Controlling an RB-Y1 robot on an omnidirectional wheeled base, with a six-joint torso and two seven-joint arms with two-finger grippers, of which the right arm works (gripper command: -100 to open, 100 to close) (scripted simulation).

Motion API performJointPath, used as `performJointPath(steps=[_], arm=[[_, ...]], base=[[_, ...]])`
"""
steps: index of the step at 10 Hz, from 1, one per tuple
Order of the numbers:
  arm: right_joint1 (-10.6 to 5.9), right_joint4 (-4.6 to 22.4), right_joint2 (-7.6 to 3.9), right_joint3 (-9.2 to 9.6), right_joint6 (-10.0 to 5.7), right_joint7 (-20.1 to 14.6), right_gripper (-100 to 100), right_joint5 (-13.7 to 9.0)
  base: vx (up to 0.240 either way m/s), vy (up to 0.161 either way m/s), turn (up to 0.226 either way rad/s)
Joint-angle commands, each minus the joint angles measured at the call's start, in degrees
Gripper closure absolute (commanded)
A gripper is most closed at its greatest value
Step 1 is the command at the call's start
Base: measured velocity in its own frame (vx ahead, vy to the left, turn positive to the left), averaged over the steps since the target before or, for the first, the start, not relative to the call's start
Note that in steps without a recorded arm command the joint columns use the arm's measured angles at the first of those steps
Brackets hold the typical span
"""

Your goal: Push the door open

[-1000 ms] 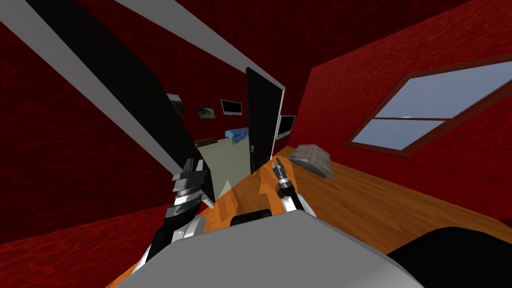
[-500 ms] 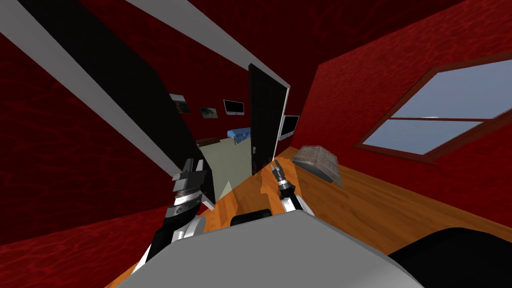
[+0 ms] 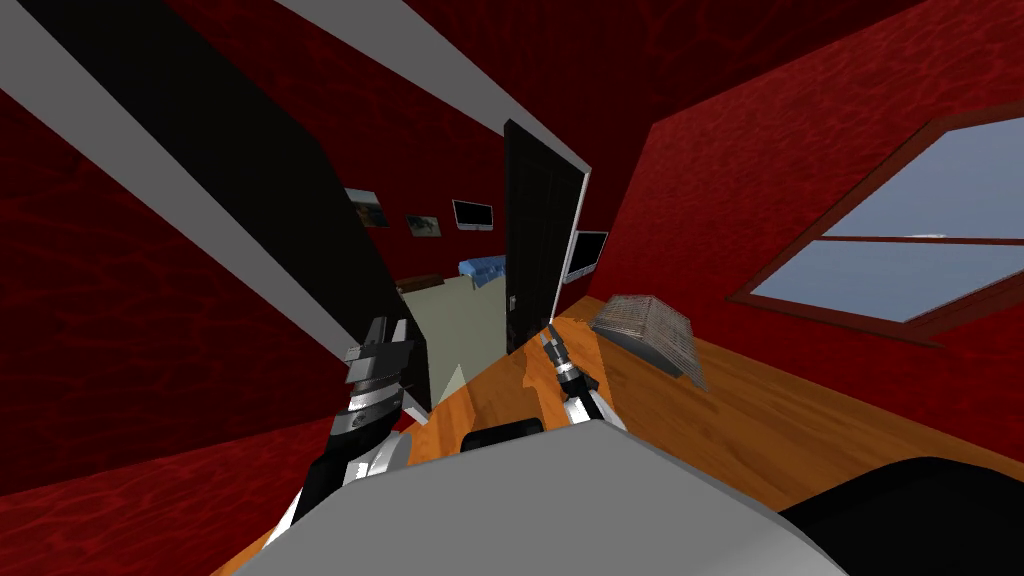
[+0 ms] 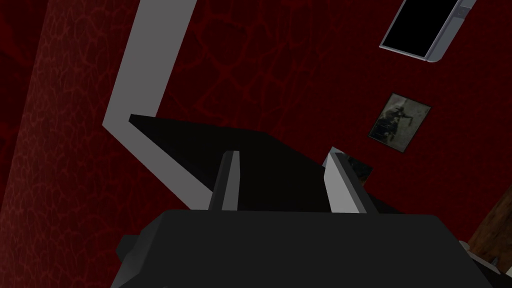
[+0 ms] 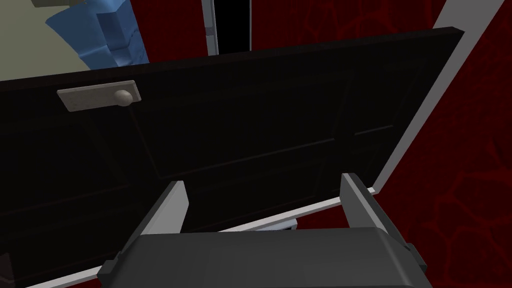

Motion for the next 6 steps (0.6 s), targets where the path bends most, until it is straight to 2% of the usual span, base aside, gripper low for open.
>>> performJointPath(steps=[1, 3, 4, 6], arm=[[-0.39, 2.1, -0.47, 0.24, -1.01, -0.4, -100, 0.1], [-1.08, 4.7, -1.09, 0.49, -2.05, -0.9, -100, 0.1], [-1.77, 7.3, -1.71, 0.73, -3.09, -1.4, -100, 0.2], [-2.44, 9.9, -2.3, 0.96, -4.1, -1.8, -100, 0.2]], base=[[0.099, -0.022, 0.069], [0.092, -0.017, 0.074], [0.133, 0.004, 0.126], [0.136, -0.023, 0.078]])
